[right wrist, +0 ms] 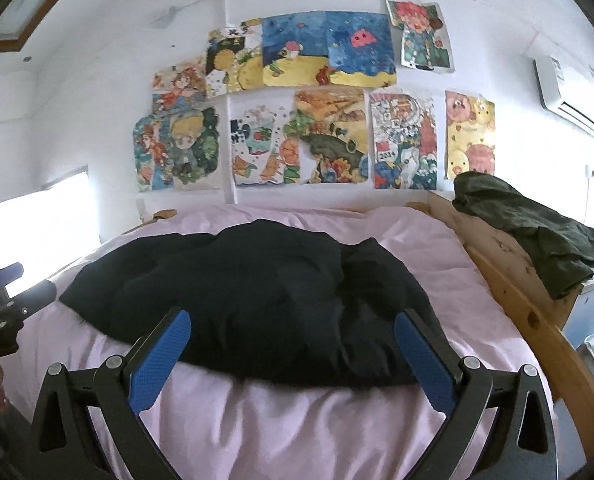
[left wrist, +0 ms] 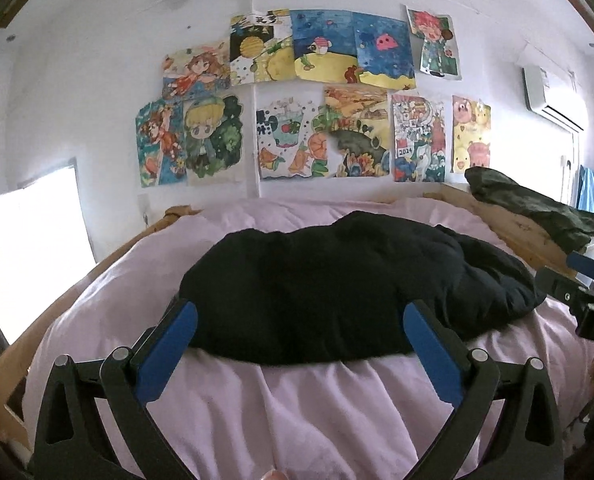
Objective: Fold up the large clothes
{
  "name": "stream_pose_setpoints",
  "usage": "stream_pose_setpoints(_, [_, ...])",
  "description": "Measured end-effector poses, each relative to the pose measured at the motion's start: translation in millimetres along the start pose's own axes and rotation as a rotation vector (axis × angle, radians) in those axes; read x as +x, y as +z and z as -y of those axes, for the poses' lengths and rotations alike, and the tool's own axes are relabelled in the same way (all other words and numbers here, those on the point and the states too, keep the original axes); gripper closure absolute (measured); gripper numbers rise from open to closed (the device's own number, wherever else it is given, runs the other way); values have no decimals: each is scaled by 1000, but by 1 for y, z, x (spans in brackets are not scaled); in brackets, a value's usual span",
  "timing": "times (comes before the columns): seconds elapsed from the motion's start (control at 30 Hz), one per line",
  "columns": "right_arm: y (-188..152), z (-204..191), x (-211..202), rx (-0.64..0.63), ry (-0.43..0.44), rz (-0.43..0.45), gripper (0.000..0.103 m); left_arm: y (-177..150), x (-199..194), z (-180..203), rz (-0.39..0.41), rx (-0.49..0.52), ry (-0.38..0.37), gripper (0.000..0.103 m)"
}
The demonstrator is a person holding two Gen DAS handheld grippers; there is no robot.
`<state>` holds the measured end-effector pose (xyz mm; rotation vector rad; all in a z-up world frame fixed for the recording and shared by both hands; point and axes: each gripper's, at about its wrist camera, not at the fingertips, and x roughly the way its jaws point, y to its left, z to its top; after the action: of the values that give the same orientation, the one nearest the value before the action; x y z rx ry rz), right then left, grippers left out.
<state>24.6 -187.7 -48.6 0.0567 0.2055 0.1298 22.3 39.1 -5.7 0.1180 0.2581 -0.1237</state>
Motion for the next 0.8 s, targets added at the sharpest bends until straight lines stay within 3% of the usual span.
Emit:
stream_pose_setpoints(0.43, [-21,-29,-32,-13,47,7,0,-27,-44,-4,19,-42,12,2])
stream_pose_setpoints(0.8, [-35,-28,-34,8,40,-32,0,-38,-46,3,-10,-12,0,2])
